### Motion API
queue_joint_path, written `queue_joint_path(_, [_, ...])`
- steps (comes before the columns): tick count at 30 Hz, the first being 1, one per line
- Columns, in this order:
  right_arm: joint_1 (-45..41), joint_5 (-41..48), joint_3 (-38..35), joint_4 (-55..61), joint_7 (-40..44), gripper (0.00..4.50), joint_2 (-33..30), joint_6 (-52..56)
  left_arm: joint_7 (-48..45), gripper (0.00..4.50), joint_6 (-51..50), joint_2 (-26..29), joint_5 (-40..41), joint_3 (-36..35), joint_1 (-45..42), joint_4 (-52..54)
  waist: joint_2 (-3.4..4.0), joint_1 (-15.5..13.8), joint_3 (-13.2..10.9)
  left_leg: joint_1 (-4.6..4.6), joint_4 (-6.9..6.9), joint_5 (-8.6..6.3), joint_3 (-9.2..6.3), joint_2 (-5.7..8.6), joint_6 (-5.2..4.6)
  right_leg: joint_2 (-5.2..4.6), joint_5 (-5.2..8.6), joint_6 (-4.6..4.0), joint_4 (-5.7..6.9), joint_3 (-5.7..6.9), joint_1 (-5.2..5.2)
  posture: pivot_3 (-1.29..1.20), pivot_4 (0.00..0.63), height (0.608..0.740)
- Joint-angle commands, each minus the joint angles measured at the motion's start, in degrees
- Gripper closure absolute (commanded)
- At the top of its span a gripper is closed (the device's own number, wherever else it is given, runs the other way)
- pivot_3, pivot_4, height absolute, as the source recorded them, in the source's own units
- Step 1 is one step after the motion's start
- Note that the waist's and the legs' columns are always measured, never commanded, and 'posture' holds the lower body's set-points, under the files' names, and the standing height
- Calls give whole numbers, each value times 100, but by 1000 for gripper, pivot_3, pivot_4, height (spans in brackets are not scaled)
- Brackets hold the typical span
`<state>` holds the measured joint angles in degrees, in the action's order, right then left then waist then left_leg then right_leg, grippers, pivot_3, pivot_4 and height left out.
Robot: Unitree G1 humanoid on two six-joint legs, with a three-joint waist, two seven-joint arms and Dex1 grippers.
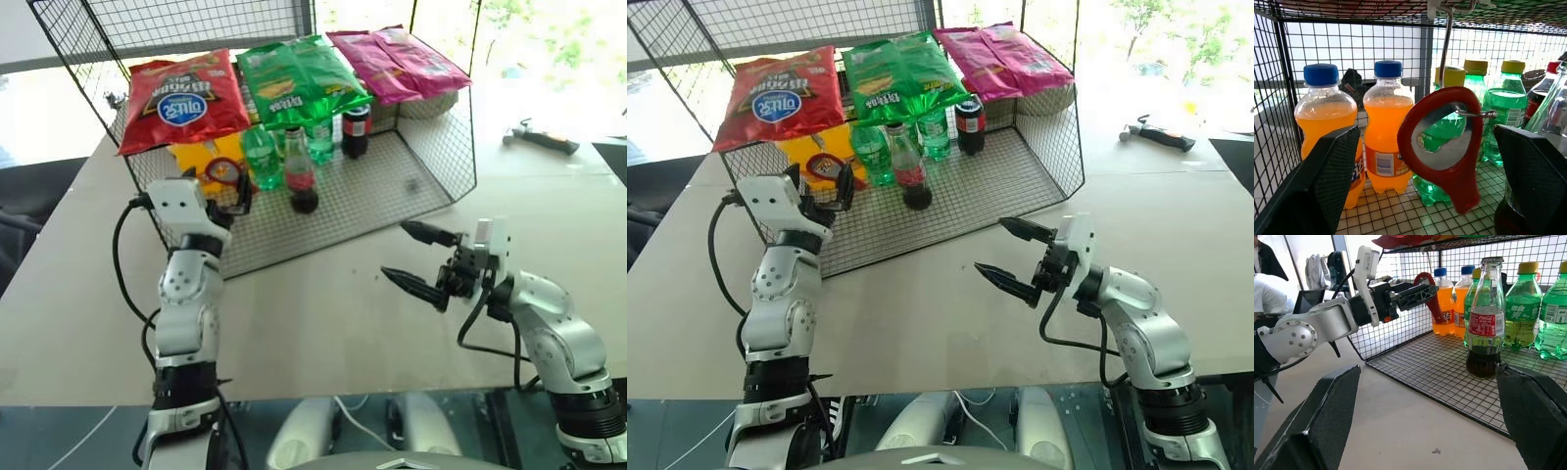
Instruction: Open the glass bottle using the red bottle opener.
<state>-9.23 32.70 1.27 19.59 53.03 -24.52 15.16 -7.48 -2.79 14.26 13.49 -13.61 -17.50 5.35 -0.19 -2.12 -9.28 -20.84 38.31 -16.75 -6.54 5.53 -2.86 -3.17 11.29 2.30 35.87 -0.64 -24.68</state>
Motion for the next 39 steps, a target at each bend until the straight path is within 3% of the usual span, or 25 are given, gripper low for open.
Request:
queue_joint_path(1, [24, 15, -34, 132, -26, 0, 24, -137, -72, 528, 219, 51, -4, -57, -119, 38, 0, 1, 0, 0, 0, 0, 0, 0, 0, 0, 0, 0, 0, 0, 0, 0, 150, 735])
queue_joint_path(3, [32, 0, -34, 122, -32, 0, 26, -163, -139, 1248, 226, 46, 30, -25, -112, 51, 0, 2, 0, 0, 0, 0, -1, 0, 0, 0, 0, -1, 0, 0, -1, 0, 150, 735])
queue_joint_path(9, [-11, -40, -33, 60, -29, 0, 66, -215, -216, 4251, 196, 18, 34, -9, -48, 80, -1, 2, 0, 0, 0, 0, 0, 0, 0, 0, -1, -1, 1, 0, -1, 0, 150, 735])
queue_joint_path(10, [-19, -46, -29, 47, -24, 0, 72, -224, -218, 4387, 182, 13, 33, -9, -36, 88, -1, 3, 1, 0, 0, 0, 0, 0, 0, 0, -1, -1, 2, 0, -1, 0, 150, 735])
queue_joint_path(21, [-67, -57, -12, -18, 28, 0, 60, -248, -455, 4387, -197, -232, 722, -66, 175, 337, -2, 8, 4, 3, 0, 0, 1, 0, 0, 0, -1, -2, 4, -2, 0, 0, 150, 735])
queue_joint_path(31, [-64, -96, -18, -59, 22, 0, 71, -279, -861, 4387, -1311, -837, 3491, -408, 175, 1049, -5, 10, 5, 1, 6, 0, 1, 0, 0, 0, -2, -2, 6, -2, 1, 0, 150, 735])
queue_joint_path(39, [-50, -126, -10, -84, 7, 0, 88, -324, -654, 4387, -1706, -968, 4597, -734, 206, 1098, -5, 8, 6, 4, 10, 1, 3, 0, 2, 2, -2, -2, 8, -5, 4, 0, 150, 735])
